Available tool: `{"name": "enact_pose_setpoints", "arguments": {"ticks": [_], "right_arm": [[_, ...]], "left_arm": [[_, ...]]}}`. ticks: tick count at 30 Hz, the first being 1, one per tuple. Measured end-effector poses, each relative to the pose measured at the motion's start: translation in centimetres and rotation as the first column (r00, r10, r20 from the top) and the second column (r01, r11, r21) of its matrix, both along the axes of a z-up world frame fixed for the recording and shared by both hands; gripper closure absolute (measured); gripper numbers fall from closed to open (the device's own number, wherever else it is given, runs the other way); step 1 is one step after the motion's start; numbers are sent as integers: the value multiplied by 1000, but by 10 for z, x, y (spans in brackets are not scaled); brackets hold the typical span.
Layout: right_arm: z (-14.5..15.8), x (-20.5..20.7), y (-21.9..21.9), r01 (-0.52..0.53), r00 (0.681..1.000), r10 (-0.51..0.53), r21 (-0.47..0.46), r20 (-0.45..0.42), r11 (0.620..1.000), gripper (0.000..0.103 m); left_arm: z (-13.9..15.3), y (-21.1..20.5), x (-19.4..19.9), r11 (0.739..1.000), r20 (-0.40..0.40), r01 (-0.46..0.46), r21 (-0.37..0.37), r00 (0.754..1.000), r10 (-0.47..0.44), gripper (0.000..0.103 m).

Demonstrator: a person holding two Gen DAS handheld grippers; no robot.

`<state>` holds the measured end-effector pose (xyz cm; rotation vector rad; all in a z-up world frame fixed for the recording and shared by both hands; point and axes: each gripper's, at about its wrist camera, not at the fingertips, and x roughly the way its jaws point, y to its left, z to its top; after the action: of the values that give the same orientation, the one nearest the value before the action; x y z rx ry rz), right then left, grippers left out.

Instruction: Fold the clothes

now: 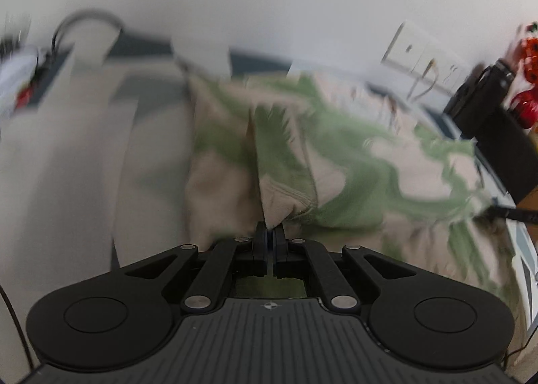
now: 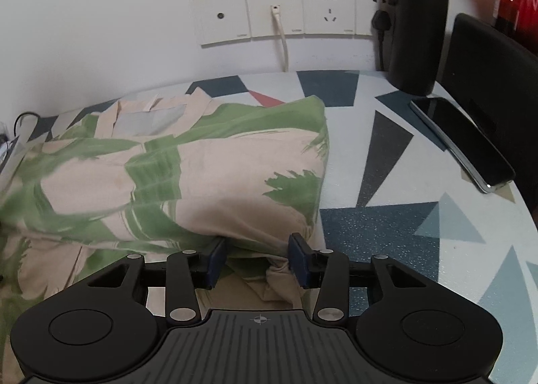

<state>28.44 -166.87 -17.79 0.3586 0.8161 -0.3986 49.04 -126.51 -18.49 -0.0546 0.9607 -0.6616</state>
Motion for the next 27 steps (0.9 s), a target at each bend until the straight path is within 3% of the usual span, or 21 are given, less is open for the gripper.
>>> {"name": "enact_pose_setpoints", "arguments": {"ticks": [2, 4, 6, 12, 16, 20, 21, 22, 23, 25, 27], "right_arm": [[5, -1, -4, 11, 1000, -11, 6, 8, 1000, 64], [15, -2, -9, 17, 999, -18, 6, 34, 1000, 63], [28, -2, -16, 32, 997, -33, 10, 73, 999, 62], [67, 11, -40, 63, 978, -63, 6, 197, 998, 57], [75, 32, -50, 53, 975, -48, -17, 217, 998, 56], [61, 46, -46, 38, 982, -34, -21, 188, 999, 56], [55, 47, -44, 35, 983, -32, -14, 180, 999, 56], [50, 47, -41, 33, 985, -31, -10, 171, 999, 56], [45, 47, -39, 32, 986, -30, -7, 162, 999, 56], [36, 45, -37, 37, 989, -36, -3, 141, 999, 56], [29, 39, -37, 50, 991, -50, 7, 128, 999, 56]], "left_arm": [[4, 5, 4, 999, -26, -21, -32, 999, 21, 92], [15, 8, 7, 999, -7, -16, -44, 1000, 16, 70], [27, 10, 11, 998, 11, -12, -66, 1000, 13, 59], [43, 19, 54, 972, -39, -76, -221, 997, 70, 59], [22, 1, 87, 966, -114, -108, -235, 990, 83, 59], [-6, -14, 103, 951, -216, -170, -259, 970, 114, 59], [-7, -16, 102, 949, -219, -168, -269, 970, 109, 63], [-8, -18, 100, 946, -221, -165, -278, 970, 104, 78], [-6, -21, 96, 950, -201, -142, -276, 976, 88, 83], [10, -33, 75, 979, -73, -28, -200, 997, 13, 83], [24, -46, 53, 988, 48, 98, -116, 994, -93, 83]]}}
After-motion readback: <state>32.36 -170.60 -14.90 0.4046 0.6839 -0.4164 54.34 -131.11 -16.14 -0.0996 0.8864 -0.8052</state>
